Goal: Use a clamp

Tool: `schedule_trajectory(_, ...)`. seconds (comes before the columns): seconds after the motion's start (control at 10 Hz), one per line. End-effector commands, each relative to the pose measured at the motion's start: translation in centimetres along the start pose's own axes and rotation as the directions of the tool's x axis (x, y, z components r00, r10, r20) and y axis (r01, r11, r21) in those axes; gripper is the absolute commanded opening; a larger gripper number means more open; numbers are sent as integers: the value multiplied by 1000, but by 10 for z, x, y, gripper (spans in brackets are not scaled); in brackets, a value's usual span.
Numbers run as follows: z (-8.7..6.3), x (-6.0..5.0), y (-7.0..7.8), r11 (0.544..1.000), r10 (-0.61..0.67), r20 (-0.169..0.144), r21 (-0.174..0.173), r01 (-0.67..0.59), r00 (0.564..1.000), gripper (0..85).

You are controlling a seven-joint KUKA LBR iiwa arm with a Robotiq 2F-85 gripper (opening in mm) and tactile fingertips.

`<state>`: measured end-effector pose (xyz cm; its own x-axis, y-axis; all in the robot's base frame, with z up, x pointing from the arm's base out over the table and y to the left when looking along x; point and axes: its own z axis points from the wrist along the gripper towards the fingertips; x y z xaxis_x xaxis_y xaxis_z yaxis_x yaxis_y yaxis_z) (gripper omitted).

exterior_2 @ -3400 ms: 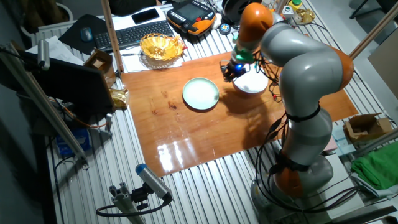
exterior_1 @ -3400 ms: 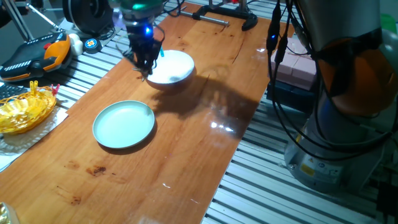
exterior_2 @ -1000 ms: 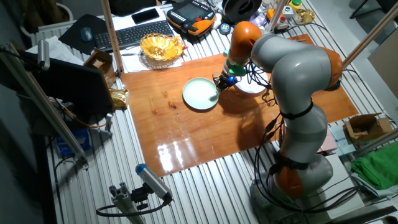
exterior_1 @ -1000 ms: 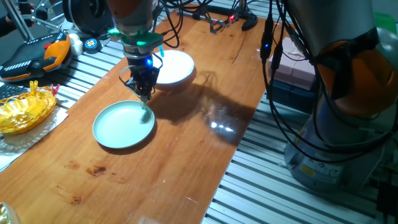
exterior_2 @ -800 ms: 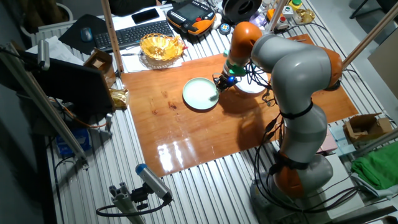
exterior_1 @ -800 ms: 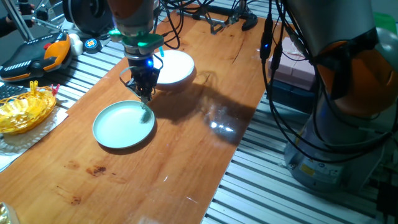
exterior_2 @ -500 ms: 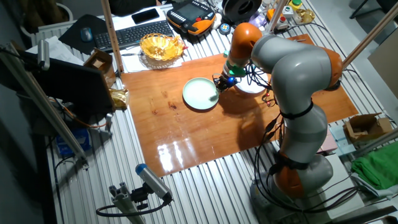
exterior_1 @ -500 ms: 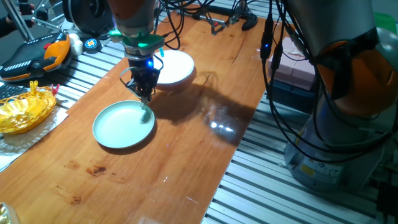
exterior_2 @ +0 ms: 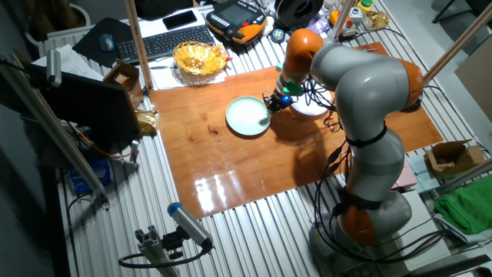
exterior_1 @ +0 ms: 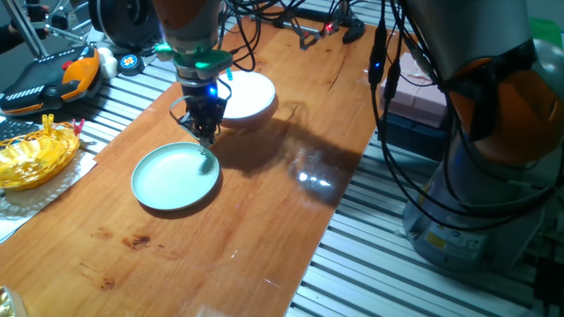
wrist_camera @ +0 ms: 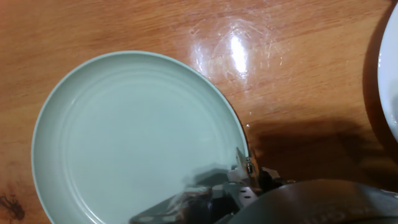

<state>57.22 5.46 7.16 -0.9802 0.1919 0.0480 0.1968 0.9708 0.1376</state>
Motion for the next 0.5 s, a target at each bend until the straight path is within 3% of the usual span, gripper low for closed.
schedule_trajectory(0.0,0,0,0,1000,1,-1,9,-1,1000,310)
schedule_trajectory(0.4,-2,-1,0,1000,-2,-6,7,2,1000,330)
